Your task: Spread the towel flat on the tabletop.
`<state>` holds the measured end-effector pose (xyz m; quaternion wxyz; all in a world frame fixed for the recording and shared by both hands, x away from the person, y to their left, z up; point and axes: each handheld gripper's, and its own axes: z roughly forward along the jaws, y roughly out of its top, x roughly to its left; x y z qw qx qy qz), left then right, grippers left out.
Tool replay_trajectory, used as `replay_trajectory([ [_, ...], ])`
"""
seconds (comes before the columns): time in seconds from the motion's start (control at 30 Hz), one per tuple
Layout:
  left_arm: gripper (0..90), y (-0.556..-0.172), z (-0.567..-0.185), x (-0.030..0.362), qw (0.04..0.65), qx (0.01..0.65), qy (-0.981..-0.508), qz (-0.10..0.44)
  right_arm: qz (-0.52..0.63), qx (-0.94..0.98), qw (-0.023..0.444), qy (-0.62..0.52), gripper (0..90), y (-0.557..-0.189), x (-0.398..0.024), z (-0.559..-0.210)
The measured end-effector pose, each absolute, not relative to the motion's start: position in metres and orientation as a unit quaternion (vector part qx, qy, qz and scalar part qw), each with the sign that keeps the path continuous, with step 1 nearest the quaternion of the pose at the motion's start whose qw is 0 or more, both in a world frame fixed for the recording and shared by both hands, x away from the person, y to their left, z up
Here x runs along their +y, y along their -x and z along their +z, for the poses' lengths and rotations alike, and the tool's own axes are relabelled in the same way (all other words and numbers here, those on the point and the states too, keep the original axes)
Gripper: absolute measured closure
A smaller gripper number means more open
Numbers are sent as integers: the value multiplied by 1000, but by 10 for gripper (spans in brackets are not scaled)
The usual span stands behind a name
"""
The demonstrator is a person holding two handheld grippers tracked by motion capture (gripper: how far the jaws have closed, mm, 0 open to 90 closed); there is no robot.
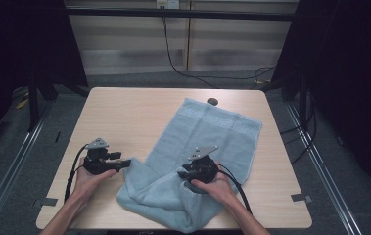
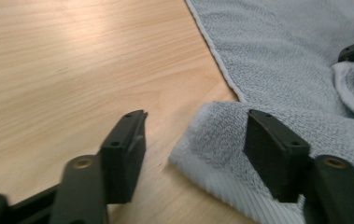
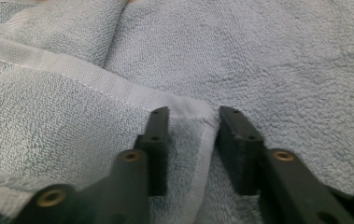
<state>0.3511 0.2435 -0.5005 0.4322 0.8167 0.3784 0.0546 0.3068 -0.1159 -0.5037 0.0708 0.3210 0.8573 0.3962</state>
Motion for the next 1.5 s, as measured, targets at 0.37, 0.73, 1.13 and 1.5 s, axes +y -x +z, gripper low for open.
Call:
replay_trajectory([
  [0.37,837,-339,-503,227,436,319,-842,1,407,849,77,-328,841,-301,-127,-496],
  [0.73,842,-305,-459,239,535,297,-791,-12,490,776,124,-378,847,-270,-202,-446],
  [1.13,841,-267,-410,241,582,251,-773,3,550,736,160,-361,849,-204,-243,-392],
  [1.5,836,-217,-479,259,492,299,-816,-49,516,780,96,-340,846,-147,-236,-440],
])
